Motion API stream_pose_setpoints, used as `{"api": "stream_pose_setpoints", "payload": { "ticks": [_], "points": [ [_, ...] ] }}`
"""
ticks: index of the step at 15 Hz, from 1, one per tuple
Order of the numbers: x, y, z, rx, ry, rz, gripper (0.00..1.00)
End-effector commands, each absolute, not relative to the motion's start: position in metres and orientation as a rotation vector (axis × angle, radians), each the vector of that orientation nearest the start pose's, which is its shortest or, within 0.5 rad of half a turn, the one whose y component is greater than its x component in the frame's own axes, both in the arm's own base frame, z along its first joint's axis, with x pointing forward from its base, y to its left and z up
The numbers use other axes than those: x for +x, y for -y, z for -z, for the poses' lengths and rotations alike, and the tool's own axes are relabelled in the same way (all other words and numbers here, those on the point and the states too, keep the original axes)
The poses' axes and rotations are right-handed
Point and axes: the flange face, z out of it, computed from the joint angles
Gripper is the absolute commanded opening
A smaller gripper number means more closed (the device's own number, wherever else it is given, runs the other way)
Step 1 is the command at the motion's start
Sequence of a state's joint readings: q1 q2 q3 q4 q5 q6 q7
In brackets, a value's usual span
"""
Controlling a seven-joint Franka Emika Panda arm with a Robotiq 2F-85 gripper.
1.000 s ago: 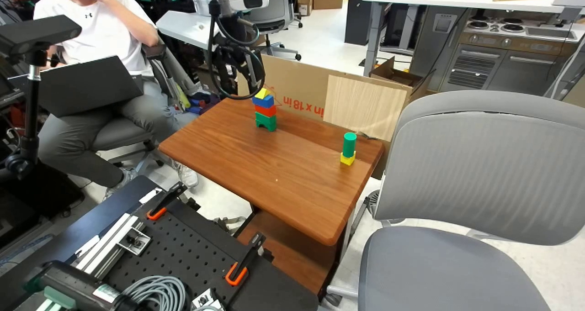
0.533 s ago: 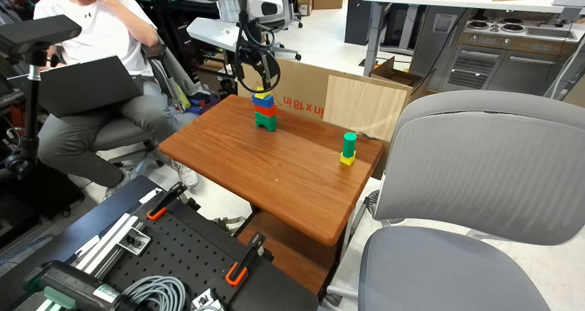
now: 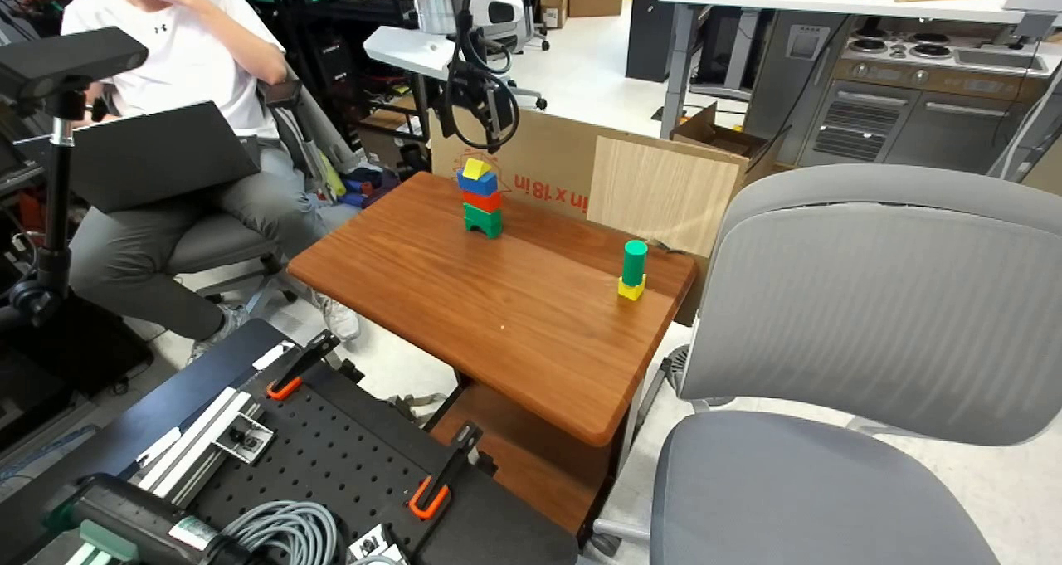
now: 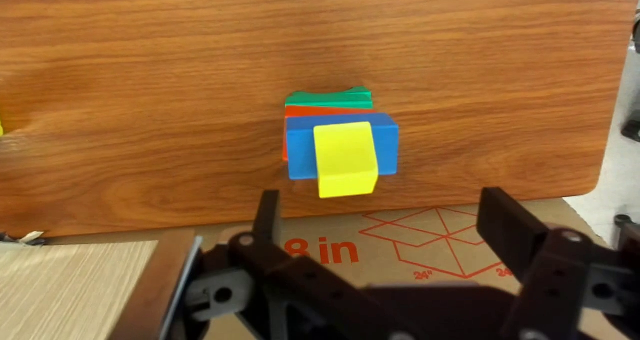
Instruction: Pick up and put the triangular block on the table
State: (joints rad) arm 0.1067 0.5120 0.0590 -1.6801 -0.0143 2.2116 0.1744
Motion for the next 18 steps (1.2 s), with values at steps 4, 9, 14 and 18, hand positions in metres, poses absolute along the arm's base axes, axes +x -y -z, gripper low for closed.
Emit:
{"api": "stream_pose_setpoints", "payload": {
  "ticks": [4, 9, 14, 18],
  "points": [
    [0.692, -0.116, -0.289, -3.156, -0.027, -0.084, 1.0],
    [0.699, -0.117, -0.276, -3.158, -0.027, -0.146, 1.0],
    [0.701, -0.117, -0.274, -3.158, -0.03, -0.189, 1.0],
    [0.699, -0.115, -0.276, -3.165, -0.031, -0.201, 1.0]
  ]
}}
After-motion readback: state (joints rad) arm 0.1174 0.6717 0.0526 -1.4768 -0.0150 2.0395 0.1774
